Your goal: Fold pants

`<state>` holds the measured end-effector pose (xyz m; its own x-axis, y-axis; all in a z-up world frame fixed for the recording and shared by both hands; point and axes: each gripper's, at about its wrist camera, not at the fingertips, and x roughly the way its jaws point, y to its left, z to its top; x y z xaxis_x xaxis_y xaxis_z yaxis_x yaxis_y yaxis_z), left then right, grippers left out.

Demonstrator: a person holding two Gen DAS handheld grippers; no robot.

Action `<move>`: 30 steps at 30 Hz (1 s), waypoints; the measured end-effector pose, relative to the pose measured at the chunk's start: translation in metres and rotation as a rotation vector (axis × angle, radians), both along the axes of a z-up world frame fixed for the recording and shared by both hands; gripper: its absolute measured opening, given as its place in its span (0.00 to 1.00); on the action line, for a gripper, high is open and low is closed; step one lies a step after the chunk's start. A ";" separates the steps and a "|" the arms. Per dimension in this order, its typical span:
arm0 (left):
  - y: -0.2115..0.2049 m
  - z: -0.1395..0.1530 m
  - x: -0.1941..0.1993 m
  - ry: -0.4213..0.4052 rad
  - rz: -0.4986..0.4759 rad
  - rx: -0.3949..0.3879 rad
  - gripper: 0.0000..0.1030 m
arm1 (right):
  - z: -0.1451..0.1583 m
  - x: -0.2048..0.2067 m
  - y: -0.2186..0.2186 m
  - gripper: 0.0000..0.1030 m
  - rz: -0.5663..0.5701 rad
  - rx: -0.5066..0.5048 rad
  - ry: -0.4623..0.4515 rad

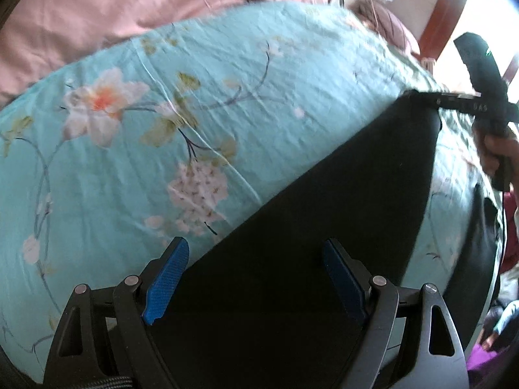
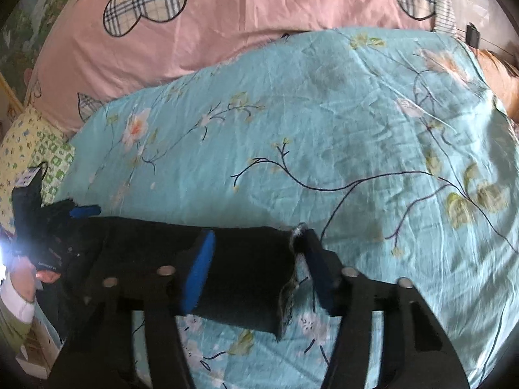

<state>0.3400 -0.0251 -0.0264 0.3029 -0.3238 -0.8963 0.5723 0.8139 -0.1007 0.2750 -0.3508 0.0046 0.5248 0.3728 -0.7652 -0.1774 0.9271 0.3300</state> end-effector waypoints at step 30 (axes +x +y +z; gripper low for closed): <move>-0.013 0.076 -0.171 -0.023 -0.002 -0.160 0.05 | 0.041 -0.137 -0.038 0.03 0.042 0.161 -0.199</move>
